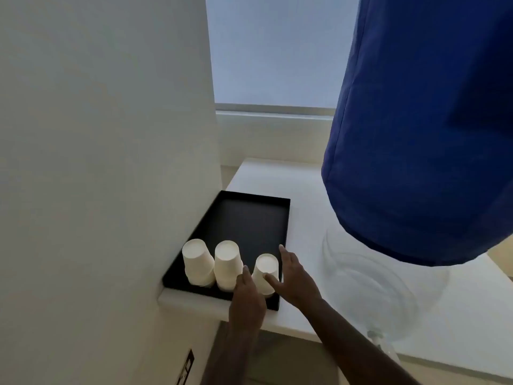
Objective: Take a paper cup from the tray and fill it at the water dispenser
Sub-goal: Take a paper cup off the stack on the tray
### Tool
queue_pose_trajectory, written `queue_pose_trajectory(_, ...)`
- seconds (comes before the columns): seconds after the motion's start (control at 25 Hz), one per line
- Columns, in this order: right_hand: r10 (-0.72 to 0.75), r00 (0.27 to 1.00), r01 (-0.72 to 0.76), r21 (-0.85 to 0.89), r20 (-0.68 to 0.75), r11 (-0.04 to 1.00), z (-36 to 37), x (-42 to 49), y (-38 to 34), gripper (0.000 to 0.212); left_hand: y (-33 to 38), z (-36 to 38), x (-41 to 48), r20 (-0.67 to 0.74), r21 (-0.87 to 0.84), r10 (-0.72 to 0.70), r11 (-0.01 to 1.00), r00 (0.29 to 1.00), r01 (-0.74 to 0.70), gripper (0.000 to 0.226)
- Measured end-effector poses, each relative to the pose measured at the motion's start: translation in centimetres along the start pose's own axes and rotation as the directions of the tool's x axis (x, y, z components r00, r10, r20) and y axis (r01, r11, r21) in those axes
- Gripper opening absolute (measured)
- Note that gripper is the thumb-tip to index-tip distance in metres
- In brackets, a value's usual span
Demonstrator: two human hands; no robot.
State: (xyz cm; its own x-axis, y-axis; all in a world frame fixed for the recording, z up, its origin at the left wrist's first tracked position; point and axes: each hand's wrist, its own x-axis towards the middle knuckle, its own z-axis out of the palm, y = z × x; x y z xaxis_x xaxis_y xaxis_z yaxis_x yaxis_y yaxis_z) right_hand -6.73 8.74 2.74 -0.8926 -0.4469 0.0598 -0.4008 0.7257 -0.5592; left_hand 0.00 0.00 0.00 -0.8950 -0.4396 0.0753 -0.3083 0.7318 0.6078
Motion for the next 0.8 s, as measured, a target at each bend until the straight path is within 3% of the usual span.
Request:
queue_pose_trajectory(0.12, 0.012, 0.999, -0.012, -0.003, 0.033, 1.0, 0.8, 1.2, 0.4, 0.079, -1.4, 0.6, 1.3, 0.025, -0.15, -0.141, 0.978, 0.99, 0.143, 0.051)
queue_pose_trajectory(0.28, 0.01, 0.995, -0.014, 0.037, 0.099, 0.999, 2.4, 2.4, 1.1, 0.077, -2.5, 1.9, 2.3, 0.11, -0.284, -0.172, 0.938, 0.979, 0.197, 0.043)
queue_pose_trajectory(0.44, 0.04, 0.998, -0.046, 0.136, 0.045, 0.99, 3.1, 3.3, 1.6, 0.065, -2.5, 2.8, 2.6, 0.154, -0.294, -0.157, 0.935, 0.976, 0.197, 0.04)
queue_pose_trajectory(0.6, 0.086, 0.996, -0.077, 0.248, -0.027, 0.966, 2.9, 3.8, 2.4, 0.056, -2.3, 3.3, 2.9, 0.111, -0.355, -0.182, 0.911, 0.977, 0.21, 0.033)
queue_pose_trajectory(0.8, 0.105, 0.99, -0.067, 0.334, -0.098, 0.94, 2.7, 4.0, 3.5, 0.052, -2.2, 3.1, 4.8, 0.123, -0.571, -0.364, 0.735, 0.923, 0.366, 0.025)
